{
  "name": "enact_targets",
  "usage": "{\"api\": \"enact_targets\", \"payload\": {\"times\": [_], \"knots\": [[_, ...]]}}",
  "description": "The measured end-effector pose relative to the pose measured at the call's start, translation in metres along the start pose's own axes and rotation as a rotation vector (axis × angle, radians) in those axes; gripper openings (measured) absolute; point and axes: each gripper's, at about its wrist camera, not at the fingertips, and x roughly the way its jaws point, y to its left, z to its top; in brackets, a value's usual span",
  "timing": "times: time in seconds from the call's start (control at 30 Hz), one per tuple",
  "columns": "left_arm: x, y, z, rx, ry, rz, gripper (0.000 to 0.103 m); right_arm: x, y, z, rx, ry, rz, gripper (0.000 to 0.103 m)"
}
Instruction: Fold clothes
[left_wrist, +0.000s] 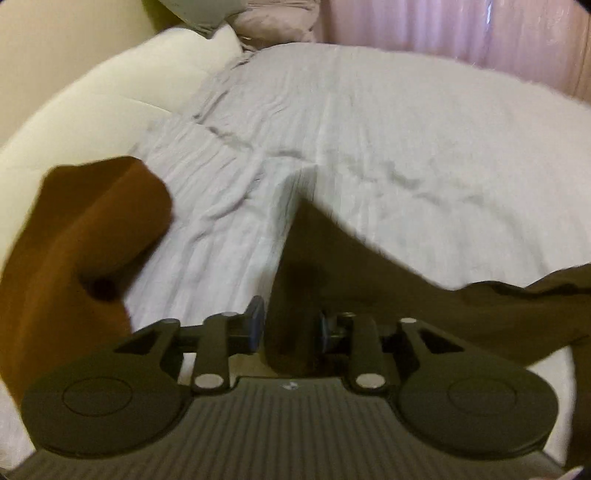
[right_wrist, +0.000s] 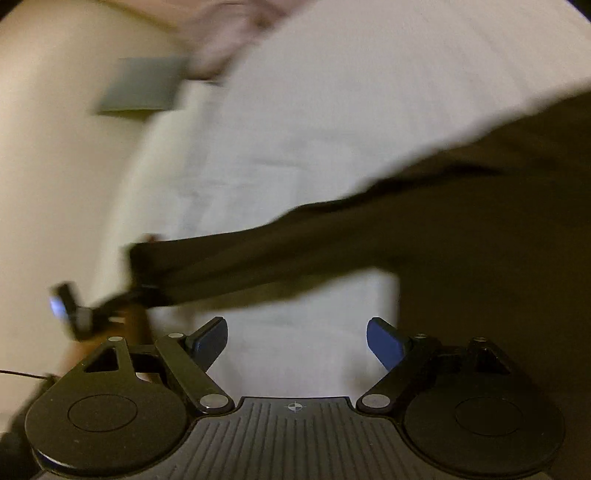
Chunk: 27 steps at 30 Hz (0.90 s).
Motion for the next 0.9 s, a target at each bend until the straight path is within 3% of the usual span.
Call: {"api": "enact_targets", "payload": {"times": [0.1,0.2,0.37,0.43,0.47,0.6,0.7,0.77,0.87,0.9], "knots": [[0.001,-0.023,-0.001,0.065,-0.032,0.013,0.037,-0.029,-0.037,-0.007,0.065,-0.036,-0.113,0.085],[0.001,-0.052,0.001,0.13,-0.068,0.004,0.038,-0.068,-0.068,-0.009,0.087,-0.099,-0.194,0.085],[0.007,-0.161,0.006,0.239,-0.06,-0.236,0.035,-0.111,-0.118,0.028,-0.006,-0.212,-0.315,0.085],[0.013,-0.215,0.008,0.306,-0.044,-0.335,0.035,-0.103,-0.144,0.055,-0.069,-0.202,-0.355,0.072],[0.017,-0.247,0.007,0.363,-0.044,-0.36,0.035,-0.097,-0.154,0.068,-0.106,-0.182,-0.384,0.064],[0.04,-0.361,-0.006,0.645,-0.071,-0.427,0.037,-0.074,-0.165,0.109,-0.443,-0.119,-0.494,0.065],[0.054,-0.427,-0.024,0.92,-0.128,-0.445,0.038,-0.061,-0.168,0.124,-0.68,-0.072,-0.527,0.065],[0.067,-0.457,-0.033,1.066,-0.167,-0.444,0.038,-0.052,-0.171,0.129,-0.811,-0.038,-0.538,0.065],[0.083,-0.48,-0.032,1.15,-0.164,-0.474,0.036,-0.035,-0.181,0.129,-0.969,0.026,-0.56,0.065],[0.087,-0.487,-0.031,1.174,-0.161,-0.484,0.025,-0.03,-0.186,0.129,-0.995,0.036,-0.565,0.065]]}}
